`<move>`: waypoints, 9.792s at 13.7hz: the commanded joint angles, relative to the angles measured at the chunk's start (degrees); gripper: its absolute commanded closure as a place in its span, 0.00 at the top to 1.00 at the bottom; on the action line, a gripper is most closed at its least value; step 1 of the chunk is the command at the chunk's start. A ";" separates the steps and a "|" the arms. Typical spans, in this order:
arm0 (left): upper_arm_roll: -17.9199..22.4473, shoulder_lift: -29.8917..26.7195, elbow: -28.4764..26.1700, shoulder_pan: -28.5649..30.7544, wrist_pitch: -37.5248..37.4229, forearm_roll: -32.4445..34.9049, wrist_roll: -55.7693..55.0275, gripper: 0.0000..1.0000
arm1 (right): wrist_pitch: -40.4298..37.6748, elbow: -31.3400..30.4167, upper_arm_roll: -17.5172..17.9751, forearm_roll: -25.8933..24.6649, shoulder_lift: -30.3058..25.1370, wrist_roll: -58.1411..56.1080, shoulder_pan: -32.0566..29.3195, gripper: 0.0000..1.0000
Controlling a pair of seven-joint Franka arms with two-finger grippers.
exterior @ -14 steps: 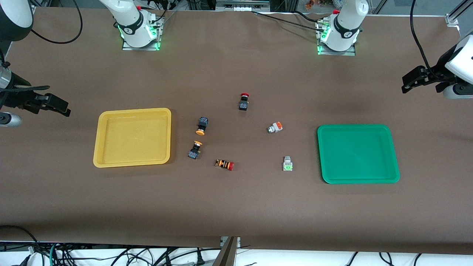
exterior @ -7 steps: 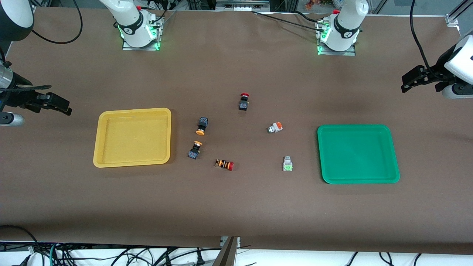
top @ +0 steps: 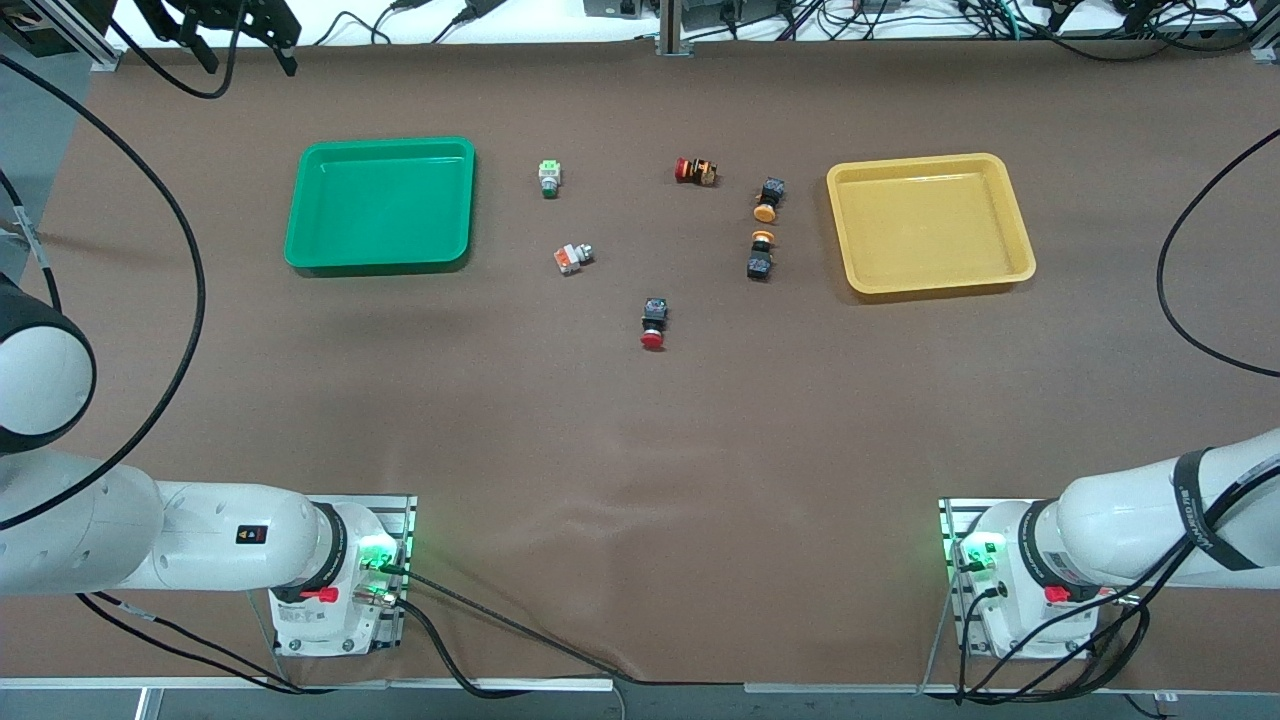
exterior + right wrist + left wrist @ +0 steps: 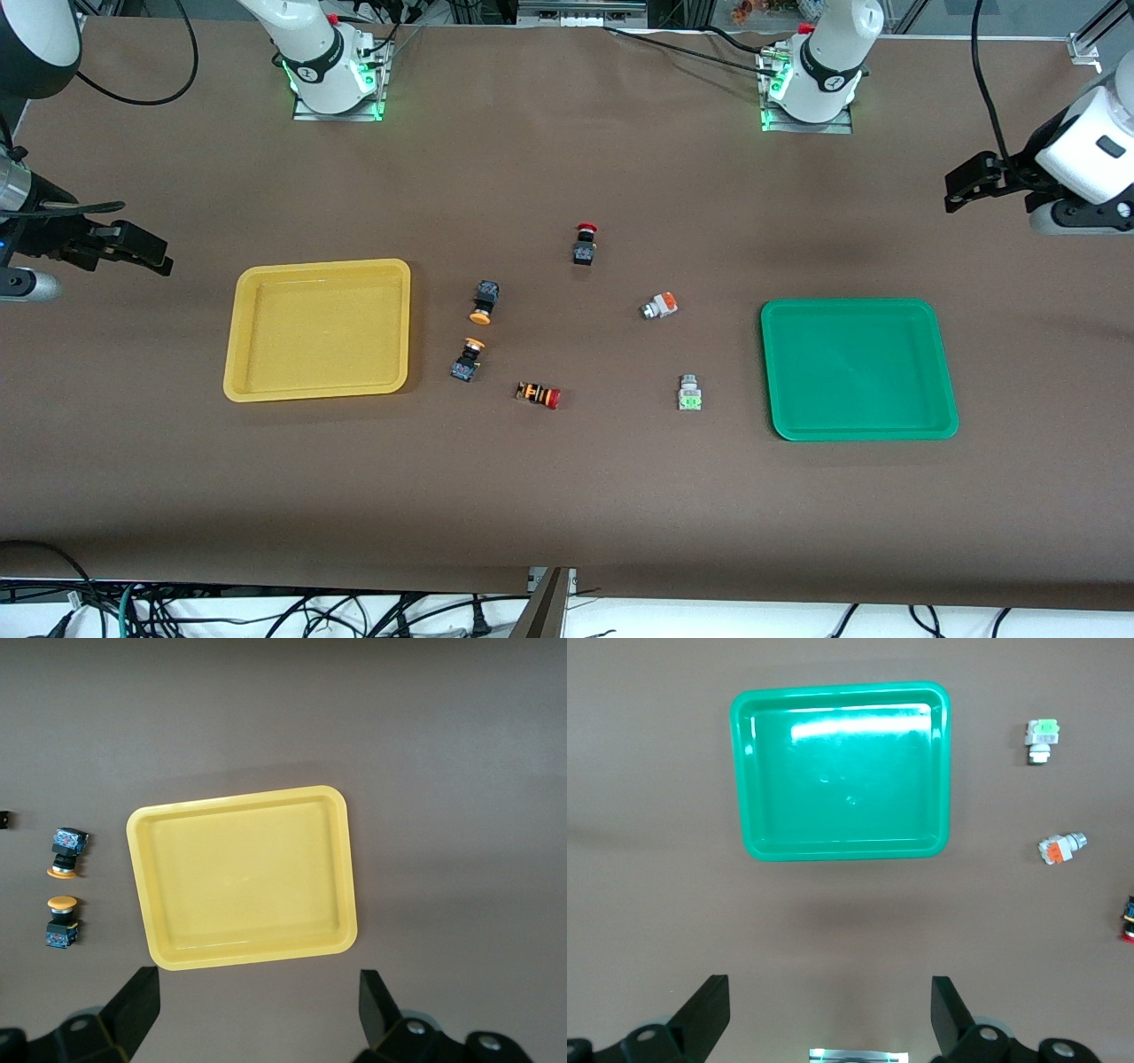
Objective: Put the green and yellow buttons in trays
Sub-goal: 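Reach the left gripper to the green button while the right gripper reaches the blue button, then grasp the green button with the left gripper while the right gripper grasps the blue button, then drop the green button in the green tray while the right gripper drops the blue button, then grasp the orange button with the left gripper while the right gripper reaches the blue button, then drop the orange button in the green tray while the right gripper grasps the blue button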
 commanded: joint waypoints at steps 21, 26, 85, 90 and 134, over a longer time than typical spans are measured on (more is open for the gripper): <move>-0.14 38.84 8.58 -13.55 42.10 -6.64 -9.18 1.00 | -3.63 -0.72 0.26 0.06 -0.21 6.40 5.28 0.99; -0.06 44.57 6.04 -18.38 54.88 -5.85 -14.35 1.00 | 4.26 -2.30 0.26 -0.12 2.51 25.21 16.97 0.99; -14.65 32.80 -16.70 -12.23 47.83 0.57 8.40 1.00 | 24.32 -17.07 0.33 2.86 19.48 16.51 5.03 0.98; -14.38 33.59 -21.92 -15.23 57.18 0.66 5.94 1.00 | 32.03 -16.27 5.09 2.61 20.27 38.74 11.96 0.98; -17.54 19.36 11.99 17.38 1.03 5.49 11.59 1.00 | 35.31 -13.02 3.42 12.71 26.51 101.43 28.59 0.83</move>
